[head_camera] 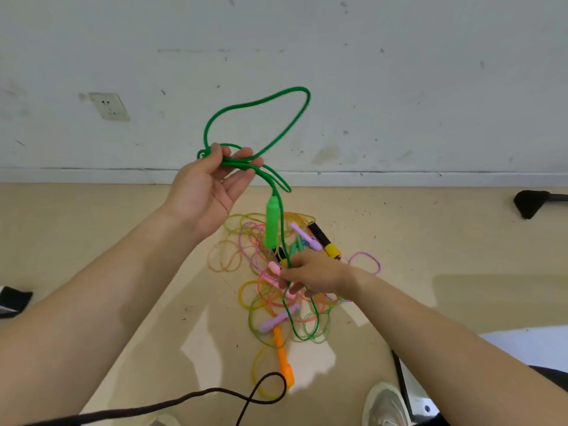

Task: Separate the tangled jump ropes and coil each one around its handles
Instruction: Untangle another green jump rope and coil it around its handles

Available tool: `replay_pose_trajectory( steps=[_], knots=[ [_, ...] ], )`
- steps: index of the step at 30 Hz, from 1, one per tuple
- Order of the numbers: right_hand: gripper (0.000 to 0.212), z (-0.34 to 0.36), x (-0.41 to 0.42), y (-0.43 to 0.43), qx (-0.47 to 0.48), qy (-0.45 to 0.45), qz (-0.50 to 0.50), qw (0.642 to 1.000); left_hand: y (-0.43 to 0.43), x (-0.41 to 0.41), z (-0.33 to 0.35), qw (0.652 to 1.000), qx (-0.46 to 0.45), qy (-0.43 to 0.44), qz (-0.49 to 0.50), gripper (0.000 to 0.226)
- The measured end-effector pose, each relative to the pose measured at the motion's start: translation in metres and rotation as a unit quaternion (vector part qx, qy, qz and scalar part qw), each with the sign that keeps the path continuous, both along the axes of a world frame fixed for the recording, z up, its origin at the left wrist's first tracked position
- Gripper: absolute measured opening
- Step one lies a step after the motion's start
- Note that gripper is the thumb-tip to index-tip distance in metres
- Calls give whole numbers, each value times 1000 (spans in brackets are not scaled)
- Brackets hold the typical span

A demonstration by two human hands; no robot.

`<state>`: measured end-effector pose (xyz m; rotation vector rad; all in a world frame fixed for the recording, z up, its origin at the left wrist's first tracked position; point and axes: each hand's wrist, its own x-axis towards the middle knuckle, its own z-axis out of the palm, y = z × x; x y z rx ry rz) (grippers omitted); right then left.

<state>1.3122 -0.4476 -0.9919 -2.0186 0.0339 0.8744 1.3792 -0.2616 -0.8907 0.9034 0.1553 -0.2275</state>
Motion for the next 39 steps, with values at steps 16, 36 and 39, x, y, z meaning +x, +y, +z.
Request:
replay_pose_trajectory(
  steps=[16,36,39],
  knots=[
    [26,80,31,-10,453,-74,-335,823,-12,-32,-63,897,388,-78,-197,23],
    [25,21,11,-31,-6,-34,-197,980,-25,-22,-20,959,260,-58,-95,15],
    [48,0,2,-17,-41,-39,-29,998,-24,-18,-10,974,204,-47,-81,14]
  ],
)
